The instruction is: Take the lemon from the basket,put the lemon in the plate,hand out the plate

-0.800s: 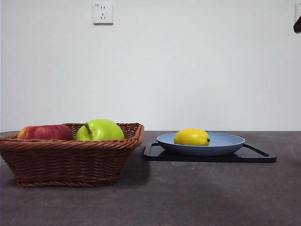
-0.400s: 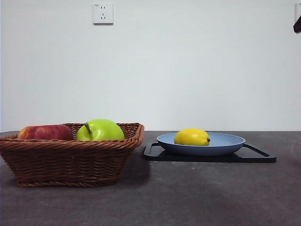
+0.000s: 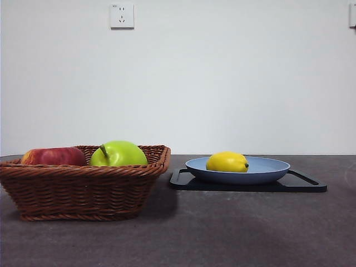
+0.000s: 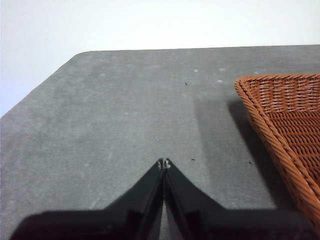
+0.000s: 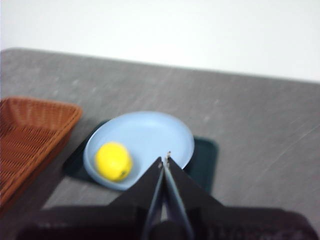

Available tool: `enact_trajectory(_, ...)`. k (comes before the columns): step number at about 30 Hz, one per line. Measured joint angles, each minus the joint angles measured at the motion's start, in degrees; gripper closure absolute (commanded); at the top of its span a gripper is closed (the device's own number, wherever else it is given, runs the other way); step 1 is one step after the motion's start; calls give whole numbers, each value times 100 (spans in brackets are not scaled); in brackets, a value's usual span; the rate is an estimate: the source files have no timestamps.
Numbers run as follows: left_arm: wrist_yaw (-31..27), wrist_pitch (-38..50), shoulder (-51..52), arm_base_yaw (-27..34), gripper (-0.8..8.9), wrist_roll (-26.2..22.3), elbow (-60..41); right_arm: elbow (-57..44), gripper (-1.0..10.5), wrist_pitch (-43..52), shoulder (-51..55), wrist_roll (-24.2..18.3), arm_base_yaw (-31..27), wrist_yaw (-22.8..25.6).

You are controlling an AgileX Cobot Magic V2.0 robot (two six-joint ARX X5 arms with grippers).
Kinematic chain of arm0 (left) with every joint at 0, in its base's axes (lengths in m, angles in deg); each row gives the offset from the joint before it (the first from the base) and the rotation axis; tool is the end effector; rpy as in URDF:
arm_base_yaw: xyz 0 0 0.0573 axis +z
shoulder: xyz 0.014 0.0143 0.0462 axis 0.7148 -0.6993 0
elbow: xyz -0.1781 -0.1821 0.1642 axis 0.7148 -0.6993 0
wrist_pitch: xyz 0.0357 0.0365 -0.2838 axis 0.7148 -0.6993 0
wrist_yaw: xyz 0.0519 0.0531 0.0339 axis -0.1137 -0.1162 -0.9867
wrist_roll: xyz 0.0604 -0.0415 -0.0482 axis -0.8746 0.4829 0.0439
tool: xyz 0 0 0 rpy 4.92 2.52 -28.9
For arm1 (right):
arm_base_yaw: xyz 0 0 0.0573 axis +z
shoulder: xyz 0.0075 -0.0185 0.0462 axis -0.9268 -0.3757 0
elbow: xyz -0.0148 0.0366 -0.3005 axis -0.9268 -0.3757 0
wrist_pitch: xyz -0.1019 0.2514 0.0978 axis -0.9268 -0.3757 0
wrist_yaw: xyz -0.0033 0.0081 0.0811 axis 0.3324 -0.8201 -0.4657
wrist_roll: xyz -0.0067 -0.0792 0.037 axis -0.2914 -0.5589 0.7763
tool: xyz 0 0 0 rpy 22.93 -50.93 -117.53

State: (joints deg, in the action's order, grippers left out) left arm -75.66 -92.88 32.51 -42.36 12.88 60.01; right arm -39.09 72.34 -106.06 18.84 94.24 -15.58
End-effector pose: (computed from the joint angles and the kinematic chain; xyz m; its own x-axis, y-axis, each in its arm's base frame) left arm 0.1386 0.0096 0.1445 0.9825 0.0793 -0.1688 -0.0767 0.9968 0.0221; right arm 0.1500 0.0552 0.2735 0.9588 0.2211 -0.1785 -0.2336 0.9710 -0.0518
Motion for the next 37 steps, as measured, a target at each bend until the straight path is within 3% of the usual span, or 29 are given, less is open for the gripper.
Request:
enact_trajectory(3,0,0,0,0,805,0,0,-267,943,96,621,-31,-387,-70)
enact_trajectory(9,0,0,0,0,805,0,0,-1276,943,111,1725,-13,-1377,-1029)
enact_trajectory(14,2,0,0,0,805,0,0,-1893,943,149,2079,37,-1829,-1303)
enact_trajectory(23,2,0,0,0,805,0,0,-2503,943,184,2225,46,-1956,-1314)
enact_trajectory(37,0,0,0,0,805,0,0,-2531,943,271,2267,79,-1956,-1309)
